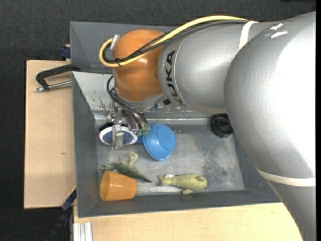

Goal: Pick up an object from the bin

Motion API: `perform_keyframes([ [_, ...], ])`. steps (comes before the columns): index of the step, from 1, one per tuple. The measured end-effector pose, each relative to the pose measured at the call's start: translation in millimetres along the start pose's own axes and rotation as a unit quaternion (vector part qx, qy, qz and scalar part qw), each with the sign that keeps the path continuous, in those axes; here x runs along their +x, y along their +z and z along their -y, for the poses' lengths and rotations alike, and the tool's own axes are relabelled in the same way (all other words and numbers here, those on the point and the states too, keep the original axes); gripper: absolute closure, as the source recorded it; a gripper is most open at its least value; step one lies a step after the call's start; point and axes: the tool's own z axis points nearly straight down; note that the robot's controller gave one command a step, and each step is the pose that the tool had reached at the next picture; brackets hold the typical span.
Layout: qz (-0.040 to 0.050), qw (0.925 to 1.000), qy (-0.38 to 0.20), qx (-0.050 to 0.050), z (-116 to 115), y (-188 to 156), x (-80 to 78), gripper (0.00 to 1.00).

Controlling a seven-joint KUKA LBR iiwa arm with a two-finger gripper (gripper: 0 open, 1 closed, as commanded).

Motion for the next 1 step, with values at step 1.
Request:
perform_keyframes([
  [1,0.0022,1.0,0.0,0.0,-1.0,-56.6,-2.8,1.0],
])
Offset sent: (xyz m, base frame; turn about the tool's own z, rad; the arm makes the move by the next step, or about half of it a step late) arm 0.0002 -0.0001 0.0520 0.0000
